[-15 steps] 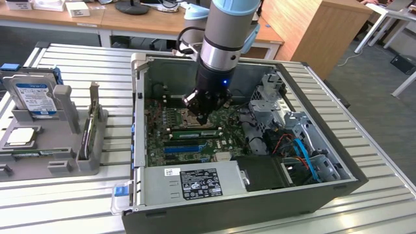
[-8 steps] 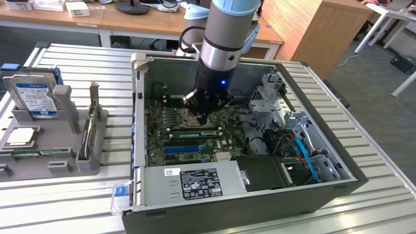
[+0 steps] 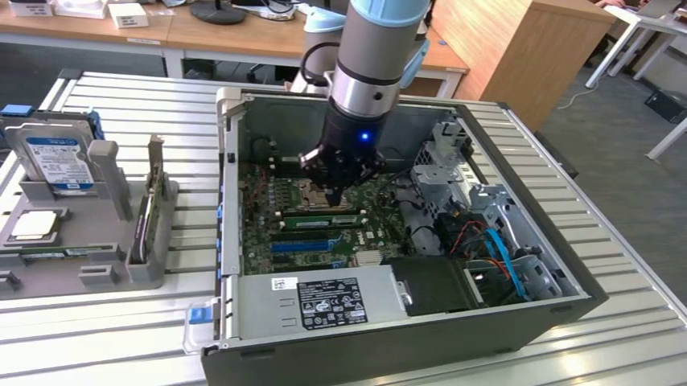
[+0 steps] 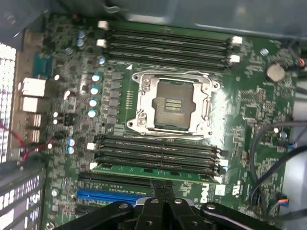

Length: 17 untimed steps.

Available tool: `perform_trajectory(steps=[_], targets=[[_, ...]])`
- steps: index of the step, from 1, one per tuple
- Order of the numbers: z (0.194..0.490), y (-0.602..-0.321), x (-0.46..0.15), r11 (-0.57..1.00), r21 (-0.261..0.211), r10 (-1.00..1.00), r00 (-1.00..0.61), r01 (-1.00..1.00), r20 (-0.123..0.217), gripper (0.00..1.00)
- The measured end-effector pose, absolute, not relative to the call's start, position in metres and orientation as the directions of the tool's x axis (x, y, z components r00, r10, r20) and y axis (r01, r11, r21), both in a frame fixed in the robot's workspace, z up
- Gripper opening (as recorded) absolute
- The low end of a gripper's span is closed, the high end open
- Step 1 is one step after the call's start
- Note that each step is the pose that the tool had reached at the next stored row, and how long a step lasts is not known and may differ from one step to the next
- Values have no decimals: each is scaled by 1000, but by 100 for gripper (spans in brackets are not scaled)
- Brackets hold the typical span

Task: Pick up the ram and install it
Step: 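Press down the ram until it locks into place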

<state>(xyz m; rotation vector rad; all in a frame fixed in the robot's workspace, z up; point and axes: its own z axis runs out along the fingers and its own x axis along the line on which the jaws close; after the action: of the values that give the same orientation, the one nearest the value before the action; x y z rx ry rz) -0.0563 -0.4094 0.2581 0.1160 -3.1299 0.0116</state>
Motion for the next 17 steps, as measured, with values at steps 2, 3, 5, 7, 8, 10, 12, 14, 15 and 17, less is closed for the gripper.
perform_trajectory(steps=[2,3,5,7,8,10,12,14,15,17], targets=[[258,-409,-56,999,-7,-39,-999,-39,10,11],[258,-409,-56,1000,-7,-21,-1000,-21,10,11],[258,-409,-56,1000,-7,13,-1000,13,10,11],[258,-409,-56,1000,-7,22,-1000,22,10,11],[258,-409,-56,1000,-7,22,-1000,22,10,11],[258,-409,-56,1000,-7,22,-1000,22,10,11],[258,-409,-56,1000,-7,19,-1000,19,10,11],[258,-409,-56,1000,-7,18,-1000,18,10,11],[258,-409,-56,1000,-7,18,-1000,18,10,11],[258,-409,-56,1000,-7,18,-1000,18,10,11]])
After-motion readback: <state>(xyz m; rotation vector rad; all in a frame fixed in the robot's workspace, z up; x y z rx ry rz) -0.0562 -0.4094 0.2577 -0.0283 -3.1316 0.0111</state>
